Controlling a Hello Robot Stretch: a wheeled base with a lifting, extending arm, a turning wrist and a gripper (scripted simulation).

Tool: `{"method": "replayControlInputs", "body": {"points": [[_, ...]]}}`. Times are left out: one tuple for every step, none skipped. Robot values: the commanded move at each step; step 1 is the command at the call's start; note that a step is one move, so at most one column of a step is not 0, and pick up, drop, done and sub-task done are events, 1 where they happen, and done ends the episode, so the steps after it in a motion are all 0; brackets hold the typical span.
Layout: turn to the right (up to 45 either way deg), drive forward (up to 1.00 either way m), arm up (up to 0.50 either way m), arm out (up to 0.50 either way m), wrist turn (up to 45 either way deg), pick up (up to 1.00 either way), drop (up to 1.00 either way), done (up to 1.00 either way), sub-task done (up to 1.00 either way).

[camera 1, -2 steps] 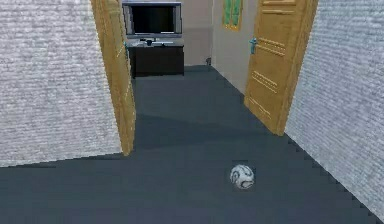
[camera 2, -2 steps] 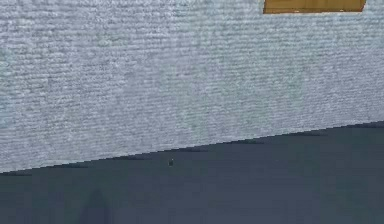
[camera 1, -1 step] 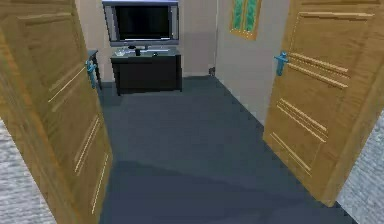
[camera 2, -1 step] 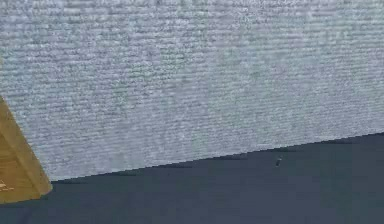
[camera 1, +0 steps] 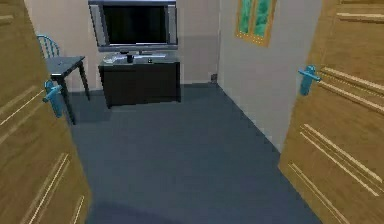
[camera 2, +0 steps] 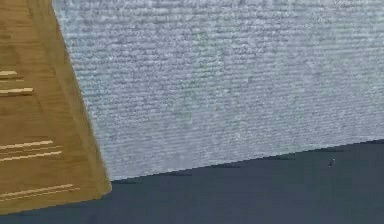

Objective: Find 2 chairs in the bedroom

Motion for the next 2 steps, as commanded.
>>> {"method": "replayControlInputs", "body": {"points": [[-12.0, 0.0, 0.0, 0.0, 0.0, 0.0, 0.0, 0.0, 0.0], [0.0, 1.0, 0.0, 0.0, 0.0, 0.0, 0.0, 0.0, 0.0]]}}
